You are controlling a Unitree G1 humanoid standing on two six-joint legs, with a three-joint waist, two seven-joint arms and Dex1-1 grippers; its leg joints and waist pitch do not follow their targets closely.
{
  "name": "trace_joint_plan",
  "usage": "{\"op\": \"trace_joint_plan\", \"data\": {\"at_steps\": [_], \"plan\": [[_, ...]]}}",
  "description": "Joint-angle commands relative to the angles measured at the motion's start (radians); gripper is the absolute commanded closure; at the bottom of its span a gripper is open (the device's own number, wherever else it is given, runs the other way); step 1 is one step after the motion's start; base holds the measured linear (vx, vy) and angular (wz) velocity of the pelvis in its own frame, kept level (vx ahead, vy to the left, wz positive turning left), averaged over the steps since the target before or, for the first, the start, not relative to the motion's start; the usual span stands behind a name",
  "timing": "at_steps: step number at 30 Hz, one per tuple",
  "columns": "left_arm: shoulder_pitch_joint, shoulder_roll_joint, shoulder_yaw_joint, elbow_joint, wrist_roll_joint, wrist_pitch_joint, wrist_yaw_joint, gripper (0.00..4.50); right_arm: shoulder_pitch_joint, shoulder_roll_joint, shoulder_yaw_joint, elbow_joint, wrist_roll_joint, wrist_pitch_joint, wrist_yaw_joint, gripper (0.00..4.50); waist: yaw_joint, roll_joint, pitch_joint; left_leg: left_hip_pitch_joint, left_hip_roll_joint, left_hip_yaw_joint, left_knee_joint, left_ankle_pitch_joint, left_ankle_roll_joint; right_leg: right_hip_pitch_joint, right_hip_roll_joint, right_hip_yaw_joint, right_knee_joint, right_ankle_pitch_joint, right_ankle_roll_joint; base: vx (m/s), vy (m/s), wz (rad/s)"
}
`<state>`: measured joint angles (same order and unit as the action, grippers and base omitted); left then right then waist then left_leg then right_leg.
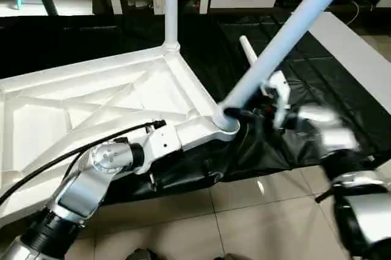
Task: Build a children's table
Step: Insert table leg to table base
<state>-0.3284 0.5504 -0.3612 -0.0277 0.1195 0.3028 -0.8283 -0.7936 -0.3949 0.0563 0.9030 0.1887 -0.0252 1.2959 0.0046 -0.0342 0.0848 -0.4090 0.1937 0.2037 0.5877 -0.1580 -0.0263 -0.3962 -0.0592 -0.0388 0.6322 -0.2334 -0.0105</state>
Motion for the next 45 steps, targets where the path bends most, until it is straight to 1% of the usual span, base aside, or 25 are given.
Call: {"op": "trace_joint_plan", "data": {"at_steps": [1, 3, 4, 5, 7, 8, 10, 14, 16, 17, 18, 19, 21, 22, 24, 27, 30, 31, 32, 34, 37, 38, 42, 43, 45], "plan": [[0.020, 0.014, -0.054, 0.041, 0.015, -0.034, -0.050, 4.50, 0.013, -0.005, 0.003, -0.030, -0.008, -0.028, 0.014, 2.61, -0.004, -0.004, -0.053, 0.038, 0.049, -0.015, -0.052, -0.111, 0.115, 0.033, -0.070, 0.044, -0.066, 0.027, -0.278, 0.000, 0.000, 0.00], [0.017, 0.013, -0.053, 0.050, 0.012, -0.038, -0.050, 4.50, 0.019, -0.003, 0.003, -0.038, 0.001, -0.021, 0.020, 2.61, -0.005, -0.003, -0.053, 0.039, 0.049, -0.015, -0.053, -0.112, 0.112, 0.032, -0.069, 0.044, -0.066, 0.025, -0.280, 0.000, 0.000, 0.00], [0.011, 0.014, -0.053, 0.068, 0.009, -0.054, -0.052, 4.50, 0.032, -0.001, 0.014, -0.046, -0.005, -0.047, 0.023, 2.61, -0.003, 0.000, -0.053, 0.041, 0.050, -0.015, -0.053, -0.113, 0.110, 0.030, -0.067, 0.044, -0.066, 0.029, -0.280, 0.000, 0.000, 0.00], [0.008, 0.016, -0.054, 0.077, 0.009, -0.064, -0.054, 4.50, 0.035, 0.007, 0.012, -0.037, -0.012, -0.079, 0.003, 2.61, -0.004, -0.001, -0.053, 0.041, 0.050, -0.015, -0.054, -0.112, 0.109, 0.030, -0.068, 0.044, -0.064, 0.036, -0.281, 0.000, 0.000, 0.00], [0.008, 0.017, -0.053, 0.079, 0.009, -0.070, -0.056, 4.50, 0.034, 0.013, 0.004, -0.033, -0.008, -0.086, -0.010, 2.61, -0.005, -0.002, -0.053, 0.041, 0.050, -0.015, -0.054, -0.118, 0.106, 0.030, -0.069, 0.045, -0.065, 0.030, -0.283, 0.000, 0.000, 0.00], [0.009, 0.018, -0.053, 0.078, 0.007, -0.078, -0.062, 4.50, 0.030, 0.022, -0.001, -0.020, -0.010, -0.103, -0.032, 2.61, -0.004, 0.005, -0.051, 0.041, 0.050, -0.016, -0.055, -0.119, 0.105, 0.029, -0.070, 0.045, -0.065, 0.029, -0.283, 0.000, 0.000, 0.00], [0.014, 0.020, -0.052, 0.071, -0.006, -0.091, -0.085, 4.50, 0.022, 0.032, 0.002, 0.013, -0.033, -0.140, -0.054, 2.61, -0.005, 0.003, -0.050, 0.041, 0.050, -0.015, -0.056, -0.121, 0.098, 0.028, -0.069, 0.045, -0.065, 0.032, -0.285, 0.000, 0.000, 0.00], [0.022, 0.023, -0.054, 0.053, -0.028, -0.093, -0.124, 4.50, 0.009, 0.040, 0.016, 0.051, -0.055, -0.153, -0.065, 2.61, -0.005, 0.003, -0.051, 0.041, 0.049, -0.015, -0.056, -0.108, 0.104, 0.030, -0.066, 0.044, -0.062, 0.058, -0.291, 0.000, 0.000, 0.00], [0.023, 0.026, -0.055, 0.053, -0.032, -0.099, -0.134, 4.50, 0.005, 0.041, 0.019, 0.061, -0.060, -0.156, -0.071, 2.61, -0.005, 0.003, -0.051, 0.041, 0.049, -0.014, -0.056, -0.111, 0.106, 0.031, -0.067, 0.044, -0.062, 0.056, -0.294, 0.000, 0.000, 0.00], [0.026, 0.032, -0.056, 0.054, -0.046, -0.098, -0.158, 4.50, -0.003, 0.039, 0.030, 0.082, -0.070, -0.146, -0.066, 2.61, -0.006, 0.000, -0.048, 0.041, 0.050, -0.014, -0.057, -0.118, 0.104, 0.030, -0.067, 0.044, -0.063, 0.048, -0.292, 0.000, 0.000, 0.00], [0.026, 0.032, -0.056, 0.054, -0.046, -0.098, -0.158, 4.50, -0.003, 0.039, 0.030, 0.082, -0.070, -0.146, -0.066, 2.61, -0.006, 0.000, -0.048, 0.041, 0.050, -0.014, -0.057, -0.118, 0.104, 0.030, -0.067, 0.044, -0.063, 0.048, -0.292, 0.000, 0.000, 0.00], [0.028, 0.038, -0.054, 0.054, -0.065, -0.088, -0.184, 4.50, -0.006, 0.032, 0.050, 0.100, -0.084, -0.123, -0.039, 2.61, -0.006, 0.000, -0.049, 0.042, 0.050, -0.014, -0.057, -0.120, 0.105, 0.030, -0.068, 0.045, -0.063, 0.042, -0.291, 0.000, 0.000, 0.00], [0.028, 0.046, -0.050, 0.057, -0.075, -0.084, -0.203, 4.50, -0.005, 0.023, 0.067, 0.109, -0.093, -0.103, -0.002, 2.61, -0.006, 0.000, -0.048, 0.040, 0.049, -0.014, -0.057, -0.118, 0.106, 0.032, -0.067, 0.044, -0.063, 0.036, -0.291, 0.000, 0.000, 0.00], [0.028, 0.049, -0.049, 0.060, -0.077, -0.084, -0.209, 4.50, -0.003, 0.020, 0.072, 0.109, -0.093, -0.093, 0.018, 2.61, -0.006, 0.001, -0.048, 0.041, 0.050, -0.013, -0.057, -0.117, 0.108, 0.031, -0.066, 0.044, -0.062, 0.040, -0.291, 0.000, 0.000, 0.00], [0.026, 0.053, -0.048, 0.065, -0.077, -0.083, -0.215, 4.50, 0.000, 0.015, 0.078, 0.105, -0.090, -0.080, 0.052, 2.61, -0.005, -0.005, -0.048, 0.041, 0.051, -0.012, -0.056, -0.108, 0.112, 0.031, -0.067, 0.045, -0.061, 0.053, -0.291, 0.000, 0.000, 0.00], [0.025, 0.056, -0.045, 0.076, -0.088, -0.069, -0.238, 4.50, 0.001, 0.007, 0.088, 0.105, -0.093, -0.060, 0.108, 2.61, -0.004, -0.005, -0.046, 0.040, 0.051, -0.012, -0.057, -0.113, 0.114, 0.032, -0.067, 0.044, -0.062, 0.044, -0.290, 0.000, 0.000, 0.00], [0.021, 0.064, -0.049, 0.089, -0.085, -0.078, -0.247, 4.50, -0.001, -0.006, 0.102, 0.111, -0.103, -0.059, 0.142, 2.61, -0.004, -0.006, -0.042, 0.043, 0.052, -0.012, -0.060, -0.146, 0.098, 0.028, -0.068, 0.045, -0.068, -0.014, -0.285, 0.000, 0.000, 0.00], [0.021, 0.065, -0.050, 0.095, -0.084, -0.084, -0.249, 4.50, -0.003, -0.014, 0.108, 0.114, -0.106, -0.061, 0.157, 2.61, -0.004, -0.008, -0.043, 0.044, 0.052, -0.012, -0.060, -0.157, 0.090, 0.029, -0.070, 0.045, -0.071, -0.038, -0.282, 0.000, 0.000, 0.00], [0.022, 0.066, -0.050, 0.095, -0.084, -0.085, -0.249, 4.50, -0.004, -0.017, 0.108, 0.114, -0.105, -0.061, 0.163, 2.61, -0.003, -0.007, -0.042, 0.045, 0.053, -0.013, -0.061, -0.164, 0.083, 0.028, -0.070, 0.046, -0.073, -0.058, -0.280, 0.000, 0.000, 0.00], [0.025, 0.068, -0.053, 0.091, -0.083, -0.083, -0.251, 4.50, -0.008, -0.029, 0.113, 0.115, -0.112, -0.072, 0.169, 2.61, -0.003, -0.008, -0.043, 0.045, 0.053, -0.013, -0.062, -0.168, 0.077, 0.027, -0.071, 0.046, -0.073, -0.071, -0.276, 0.000, 0.000, 0.00], [0.027, 0.069, -0.055, 0.089, -0.081, -0.085, -0.253, 4.50, -0.012, -0.036, 0.113, 0.120, -0.121, -0.084, 0.167, 2.61, -0.004, -0.006, -0.044, 0.045, 0.054, -0.013, -0.062, -0.168, 0.073, 0.026, -0.071, 0.047, -0.073, -0.068, -0.276, 0.000, 0.000, 0.00], [0.027, 0.067, -0.055, 0.091, -0.079, -0.086, -0.255, 4.50, -0.013, -0.037, 0.112, 0.121, -0.124, -0.083, 0.172, 2.61, -0.004, -0.007, -0.043, 0.044, 0.054, -0.013, -0.062, -0.168, 0.073, 0.026, -0.070, 0.047, -0.073, -0.067, -0.276, 0.000, 0.000, 0.00], [0.028, 0.064, -0.055, 0.092, -0.077, -0.087, -0.258, 4.50, -0.001, -0.039, 0.126, 0.118, -0.132, -0.074, 0.199, 2.61, -0.002, -0.007, -0.045, 0.044, 0.053, -0.012, -0.060, -0.151, 0.084, 0.028, -0.070, 0.047, -0.071, -0.041, -0.279, 0.000, 0.000, 0.00], [0.029, 0.064, -0.056, 0.089, -0.077, -0.085, -0.259, 4.50, 0.007, -0.038, 0.138, 0.119, -0.141, -0.078, 0.207, 2.61, -0.001, -0.006, -0.045, 0.044, 0.053, -0.012, -0.060, -0.145, 0.087, 0.028, -0.070, 0.047, -0.070, -0.032, -0.281, 0.000, 0.000, 0.00], [0.028, 0.063, -0.055, 0.090, -0.077, -0.087, -0.262, 4.50, 0.014, -0.037, 0.161, 0.129, -0.156, -0.086, 0.221, 2.62, -0.001, -0.007, -0.045, 0.043, 0.053, -0.012, -0.060, -0.139, 0.091, 0.028, -0.070, 0.046, -0.069, -0.024, -0.283, 0.000, 0.000, 0.00]]}}
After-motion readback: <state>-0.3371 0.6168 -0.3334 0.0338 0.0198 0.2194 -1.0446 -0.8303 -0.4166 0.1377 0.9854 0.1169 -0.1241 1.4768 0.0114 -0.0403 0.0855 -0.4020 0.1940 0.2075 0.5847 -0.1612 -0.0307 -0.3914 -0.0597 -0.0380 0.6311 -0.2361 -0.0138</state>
